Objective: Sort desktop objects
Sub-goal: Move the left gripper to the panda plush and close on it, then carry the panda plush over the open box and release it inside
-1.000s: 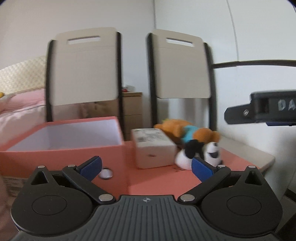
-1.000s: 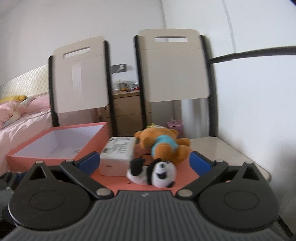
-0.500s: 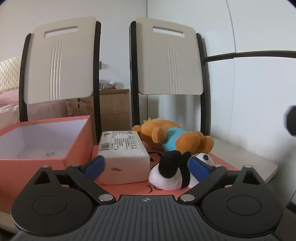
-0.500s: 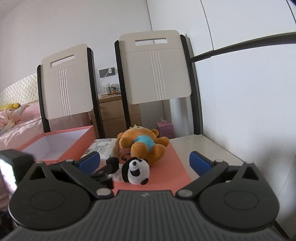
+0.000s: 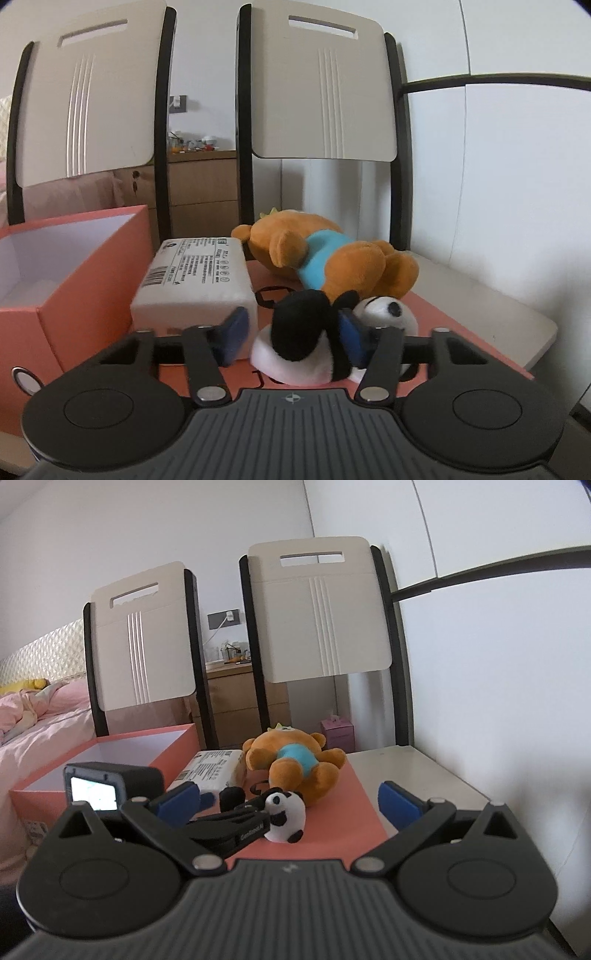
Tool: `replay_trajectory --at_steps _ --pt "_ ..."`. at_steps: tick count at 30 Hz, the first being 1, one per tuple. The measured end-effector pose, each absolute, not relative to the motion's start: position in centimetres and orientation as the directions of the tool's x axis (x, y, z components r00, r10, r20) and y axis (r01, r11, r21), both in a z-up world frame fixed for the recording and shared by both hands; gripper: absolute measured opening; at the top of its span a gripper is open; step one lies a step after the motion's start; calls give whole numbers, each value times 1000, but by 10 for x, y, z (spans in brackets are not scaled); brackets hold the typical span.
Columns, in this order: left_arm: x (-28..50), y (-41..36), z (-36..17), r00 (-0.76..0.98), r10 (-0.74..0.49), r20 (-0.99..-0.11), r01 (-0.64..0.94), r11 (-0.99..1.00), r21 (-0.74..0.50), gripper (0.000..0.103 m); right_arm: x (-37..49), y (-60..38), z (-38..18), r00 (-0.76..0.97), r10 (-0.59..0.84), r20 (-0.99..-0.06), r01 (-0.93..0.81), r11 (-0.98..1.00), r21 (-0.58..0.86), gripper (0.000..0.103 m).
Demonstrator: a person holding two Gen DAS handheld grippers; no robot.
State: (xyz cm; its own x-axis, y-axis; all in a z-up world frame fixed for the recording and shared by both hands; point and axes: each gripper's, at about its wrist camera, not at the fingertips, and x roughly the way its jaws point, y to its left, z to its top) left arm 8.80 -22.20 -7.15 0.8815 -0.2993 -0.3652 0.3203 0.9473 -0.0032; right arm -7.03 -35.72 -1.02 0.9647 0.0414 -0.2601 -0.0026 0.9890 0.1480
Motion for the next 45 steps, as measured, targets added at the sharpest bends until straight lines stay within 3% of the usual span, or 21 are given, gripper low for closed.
replay_trajectory --at_steps 4,7,16,27,35,45 --pt "90 -214 -62 869 -324 -375 339 940 -27 31 -69 -354 -11 963 48 -264 -9 989 146 103" --pt "93 -207 -55 870 -317 -377 328 944 -37 29 -68 -350 -11 963 60 -262 -21 988 150 103" --pt "85 -185 -14 887 -337 -317 341 939 -46 28 -64 -341 -7 969 89 -232 -44 980 193 103" --pt "95 -124 26 937 -237 -257 243 970 -10 28 -50 -322 -5 965 90 -248 -44 982 186 103" --pt "118 -59 26 949 -100 -299 95 995 -31 28 -32 -292 -7 952 121 -281 -83 986 144 103" --pt "151 -24 3 917 -40 -397 24 999 -46 28 -5 -257 -13 928 142 -343 -116 989 97 103"
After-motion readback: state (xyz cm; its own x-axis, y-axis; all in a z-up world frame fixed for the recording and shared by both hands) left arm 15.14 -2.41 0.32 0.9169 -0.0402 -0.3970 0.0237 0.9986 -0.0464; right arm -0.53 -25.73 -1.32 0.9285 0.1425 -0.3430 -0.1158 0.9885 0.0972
